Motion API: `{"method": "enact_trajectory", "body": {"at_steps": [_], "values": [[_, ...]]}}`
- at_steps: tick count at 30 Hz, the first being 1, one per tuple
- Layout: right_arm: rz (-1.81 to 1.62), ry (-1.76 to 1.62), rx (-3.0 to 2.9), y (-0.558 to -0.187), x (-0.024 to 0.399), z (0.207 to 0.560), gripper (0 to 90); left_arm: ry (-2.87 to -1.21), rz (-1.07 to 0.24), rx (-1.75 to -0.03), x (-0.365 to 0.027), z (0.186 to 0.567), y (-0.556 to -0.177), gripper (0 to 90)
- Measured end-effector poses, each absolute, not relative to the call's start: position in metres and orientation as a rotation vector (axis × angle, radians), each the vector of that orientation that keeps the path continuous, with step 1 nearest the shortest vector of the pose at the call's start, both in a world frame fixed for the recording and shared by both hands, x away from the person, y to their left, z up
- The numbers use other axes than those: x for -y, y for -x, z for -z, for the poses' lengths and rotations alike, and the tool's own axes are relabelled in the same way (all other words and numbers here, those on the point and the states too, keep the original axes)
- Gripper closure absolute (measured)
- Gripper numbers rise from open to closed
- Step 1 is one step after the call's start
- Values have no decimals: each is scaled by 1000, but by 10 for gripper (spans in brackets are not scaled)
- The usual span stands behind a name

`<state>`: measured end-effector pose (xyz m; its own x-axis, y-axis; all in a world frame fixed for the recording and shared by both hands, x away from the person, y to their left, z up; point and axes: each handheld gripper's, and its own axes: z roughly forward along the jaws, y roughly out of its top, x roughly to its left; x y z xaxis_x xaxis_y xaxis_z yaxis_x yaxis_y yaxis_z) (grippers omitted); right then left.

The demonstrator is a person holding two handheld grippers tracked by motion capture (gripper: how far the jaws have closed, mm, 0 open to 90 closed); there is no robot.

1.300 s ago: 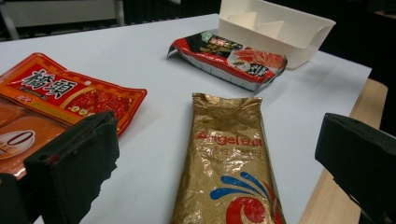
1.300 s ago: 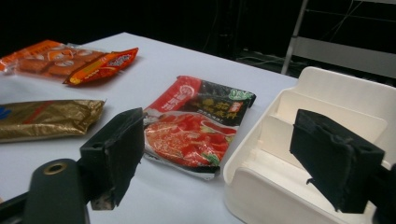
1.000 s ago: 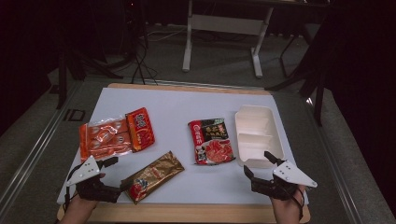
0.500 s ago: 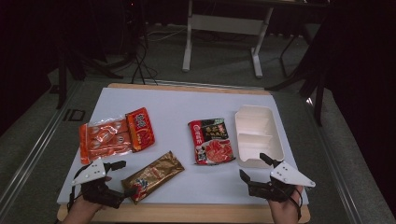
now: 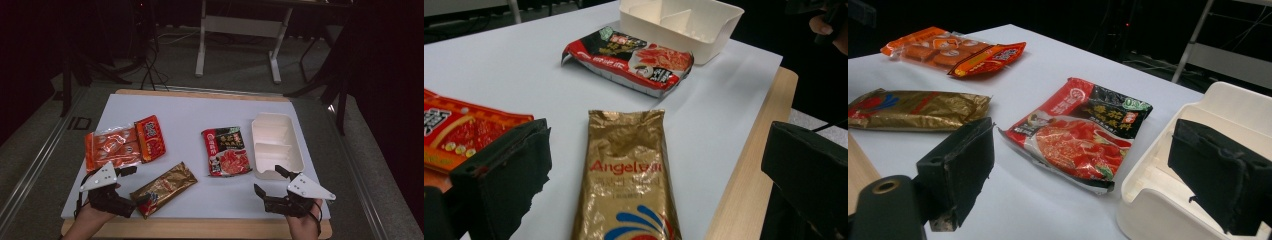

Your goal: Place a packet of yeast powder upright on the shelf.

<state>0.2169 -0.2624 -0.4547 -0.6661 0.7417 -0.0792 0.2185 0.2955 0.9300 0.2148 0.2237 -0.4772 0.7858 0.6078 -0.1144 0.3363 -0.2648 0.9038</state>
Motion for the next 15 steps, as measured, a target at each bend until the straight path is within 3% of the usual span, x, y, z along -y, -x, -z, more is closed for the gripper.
{"method": "enact_trajectory", "body": {"at_steps": [15], "values": [[-1414, -871, -2056, -216, 262, 455, 100, -1926, -259, -744, -209, 463, -264, 0]]}}
